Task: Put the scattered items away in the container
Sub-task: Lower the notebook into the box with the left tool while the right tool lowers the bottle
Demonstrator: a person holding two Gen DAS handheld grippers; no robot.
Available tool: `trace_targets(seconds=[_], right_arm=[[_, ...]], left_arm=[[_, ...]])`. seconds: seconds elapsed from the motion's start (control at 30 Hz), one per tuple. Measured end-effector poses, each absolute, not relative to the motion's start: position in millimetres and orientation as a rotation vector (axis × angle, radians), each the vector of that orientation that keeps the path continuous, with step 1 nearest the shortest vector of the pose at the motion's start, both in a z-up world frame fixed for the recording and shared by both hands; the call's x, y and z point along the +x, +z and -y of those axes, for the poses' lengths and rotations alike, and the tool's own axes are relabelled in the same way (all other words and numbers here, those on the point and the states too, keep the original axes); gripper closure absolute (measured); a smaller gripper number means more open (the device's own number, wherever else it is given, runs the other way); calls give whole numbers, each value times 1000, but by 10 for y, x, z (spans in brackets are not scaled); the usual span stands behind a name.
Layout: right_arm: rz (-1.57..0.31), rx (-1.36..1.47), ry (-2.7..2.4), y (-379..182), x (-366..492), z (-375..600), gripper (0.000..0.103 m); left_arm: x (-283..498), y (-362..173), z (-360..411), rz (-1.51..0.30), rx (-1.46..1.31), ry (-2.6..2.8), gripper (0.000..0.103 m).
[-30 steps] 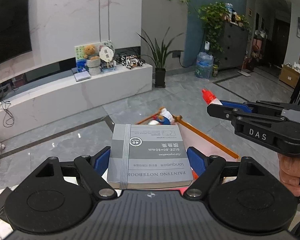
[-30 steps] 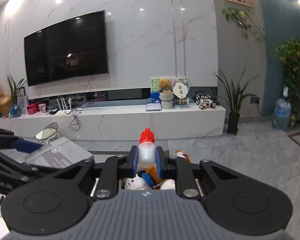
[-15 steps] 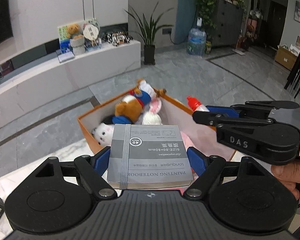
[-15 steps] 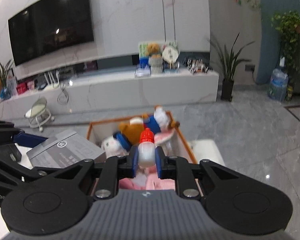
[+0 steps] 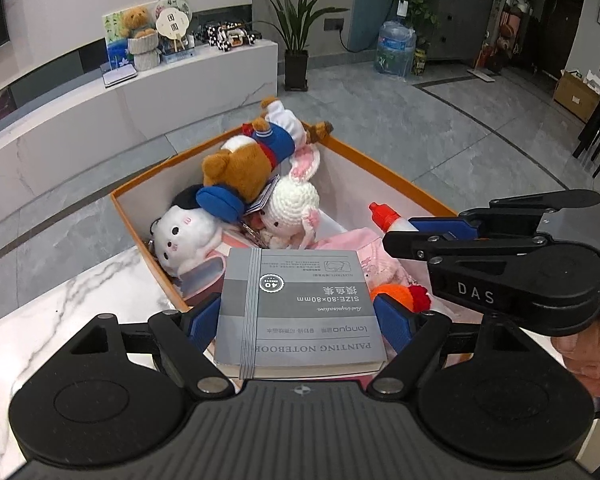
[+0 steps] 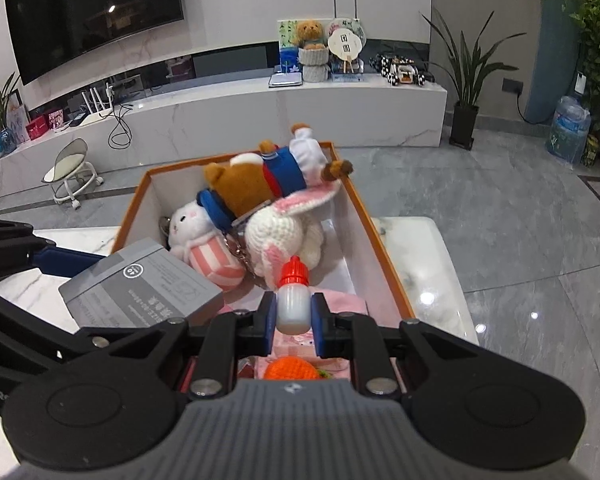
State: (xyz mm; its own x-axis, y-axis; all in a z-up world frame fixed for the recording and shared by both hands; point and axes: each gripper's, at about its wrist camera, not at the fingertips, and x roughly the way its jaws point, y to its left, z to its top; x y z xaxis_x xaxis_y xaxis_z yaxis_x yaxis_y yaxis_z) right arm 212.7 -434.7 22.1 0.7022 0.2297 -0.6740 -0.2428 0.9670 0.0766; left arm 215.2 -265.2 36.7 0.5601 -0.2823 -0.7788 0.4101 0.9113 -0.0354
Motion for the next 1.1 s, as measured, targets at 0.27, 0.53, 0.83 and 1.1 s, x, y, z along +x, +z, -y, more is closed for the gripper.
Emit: trace_targets(seconds=[0.27, 0.53, 0.83, 1.1], right_arm=[[-790, -28, 260, 55, 2290, 4360, 83], [-835, -46, 254, -131, 2432, 4382, 83], [-875, -86, 247, -174, 2517, 4292, 83], [-877, -107, 250, -167, 2479, 4270, 82]], left_arm=[[2334, 188, 2709, -916, 172, -399, 9], [2440, 57, 2846, -907, 265, -384, 9], [2482, -40, 2900, -874, 347, -361, 8], [2512, -38, 2937, -888, 384, -351, 8]])
